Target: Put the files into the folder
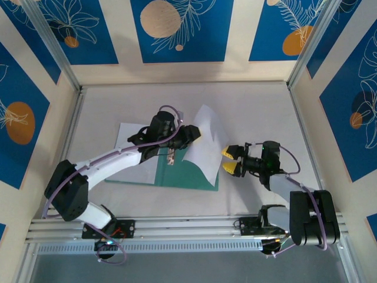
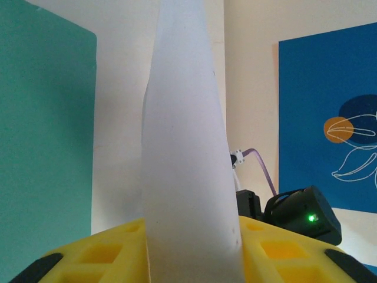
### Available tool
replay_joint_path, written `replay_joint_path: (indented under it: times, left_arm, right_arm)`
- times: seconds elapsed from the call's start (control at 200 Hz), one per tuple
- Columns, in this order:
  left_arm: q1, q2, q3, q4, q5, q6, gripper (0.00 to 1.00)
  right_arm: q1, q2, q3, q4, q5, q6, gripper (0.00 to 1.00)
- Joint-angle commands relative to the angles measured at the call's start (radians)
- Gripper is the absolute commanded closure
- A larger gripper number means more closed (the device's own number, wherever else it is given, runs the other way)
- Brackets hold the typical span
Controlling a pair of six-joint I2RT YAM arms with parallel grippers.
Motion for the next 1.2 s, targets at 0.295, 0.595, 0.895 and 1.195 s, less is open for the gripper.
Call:
replay_joint_path:
  times: [0.295, 0.595, 0.895, 1.195]
  left_arm:
    - [0.013, -0.087, 0.025, 0.013, 0.018, -0.045, 0.63]
    - [0.012, -0.122, 0.035, 0.011, 0.012, -0.054, 0.63]
    - [0.007, -0.138, 0.036, 0.027, 0.011, -0.072, 0.63]
    - [-0.001, -0.137, 0.034, 0.045, 0.019, -0.088, 0.63]
  right_arm:
    - [0.133, -0.145, -0.037, 0.239, 0.280, 0.164, 0.24]
    - [0.160, -0.187, -0.027, 0.170, 0.315, 0.162, 0.23]
    - [0.205, -0.185, -0.027, 0.162, 0.364, 0.160, 0.22]
    - [0.254, -0.108, 0.000, 0.220, 0.386, 0.177, 0.22]
